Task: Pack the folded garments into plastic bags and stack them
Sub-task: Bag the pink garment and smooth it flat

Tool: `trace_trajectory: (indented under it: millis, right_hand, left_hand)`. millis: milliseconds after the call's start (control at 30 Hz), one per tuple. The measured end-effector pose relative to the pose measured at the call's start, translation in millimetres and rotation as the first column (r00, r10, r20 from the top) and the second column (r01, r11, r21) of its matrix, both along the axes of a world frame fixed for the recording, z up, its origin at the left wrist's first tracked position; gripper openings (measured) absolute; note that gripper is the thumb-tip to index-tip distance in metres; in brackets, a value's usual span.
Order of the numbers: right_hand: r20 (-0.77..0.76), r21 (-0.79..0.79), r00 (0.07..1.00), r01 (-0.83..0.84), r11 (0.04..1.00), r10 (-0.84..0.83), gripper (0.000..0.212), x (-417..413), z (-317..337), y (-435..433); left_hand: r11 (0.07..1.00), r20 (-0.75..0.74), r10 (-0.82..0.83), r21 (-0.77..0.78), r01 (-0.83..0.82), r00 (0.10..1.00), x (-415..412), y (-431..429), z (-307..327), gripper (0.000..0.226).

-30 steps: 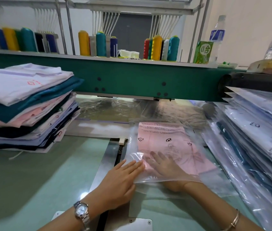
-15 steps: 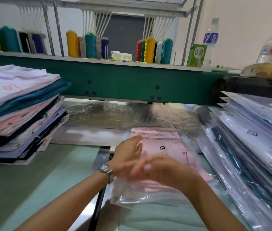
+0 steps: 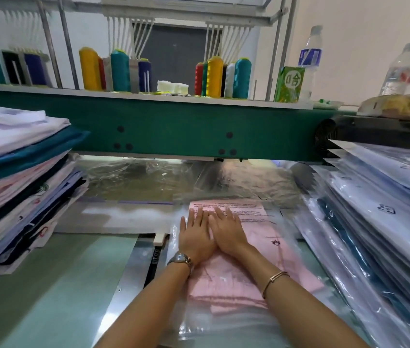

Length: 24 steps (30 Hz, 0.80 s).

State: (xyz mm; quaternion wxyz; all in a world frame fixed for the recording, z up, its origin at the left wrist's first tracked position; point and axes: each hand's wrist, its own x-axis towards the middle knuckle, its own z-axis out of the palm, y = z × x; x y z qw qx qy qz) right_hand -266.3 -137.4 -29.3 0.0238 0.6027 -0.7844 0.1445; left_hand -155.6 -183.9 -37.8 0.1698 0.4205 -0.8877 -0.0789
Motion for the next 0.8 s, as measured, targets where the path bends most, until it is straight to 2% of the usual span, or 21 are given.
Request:
trace_trajectory:
  millis: [133, 200, 367, 533, 600, 700, 733, 800]
  right_hand:
    - [0.059, -0.019, 0.988, 0.143, 0.99, -0.142, 0.051, -18, -3, 5]
    - [0.04, -0.011, 0.976, 0.214, 0.977, -0.214, 0.051, -27, -3, 10]
    - [0.037, -0.072, 0.943, 0.333, 0.94, -0.331, 0.05, -55, -3, 32]
    - [0.101, -0.012, 0.895, 0.437, 0.899, -0.434, 0.056, -74, -9, 66]
    - [0.066, 0.01, 0.875, 0.48, 0.877, -0.479, 0.057, -73, -5, 77]
    - [0.012, -0.021, 0.902, 0.433, 0.901, -0.432, 0.054, -55, 7, 85]
    - [0.037, -0.025, 0.926, 0.375, 0.926, -0.374, 0.053, -45, 10, 86]
    - [0.152, -0.04, 0.961, 0.24, 0.97, -0.232, 0.051, -18, 15, 88]
  left_hand:
    - [0.999, -0.058, 0.041, 0.031, -0.039, 0.997, 2, -3, -4, 0.068]
    - [0.997, -0.077, 0.077, 0.026, -0.076, 0.994, 4, -5, -7, 0.071]
    - [0.975, -0.113, 0.219, 0.06, -0.213, 0.969, 9, -8, -11, 0.092]
    - [0.96, -0.084, 0.278, 0.07, -0.272, 0.957, 9, -1, -6, 0.101]
    - [0.957, -0.057, 0.289, -0.004, -0.29, 0.956, 11, 2, -2, 0.1]
    - [0.943, 0.08, 0.182, -0.298, -0.151, 0.98, 15, 12, 13, 0.089]
    - [0.945, 0.135, 0.116, -0.32, -0.067, 0.984, 16, 18, 18, 0.084]
    - [0.974, 0.171, 0.018, -0.227, 0.021, 0.985, 21, 36, 23, 0.076]
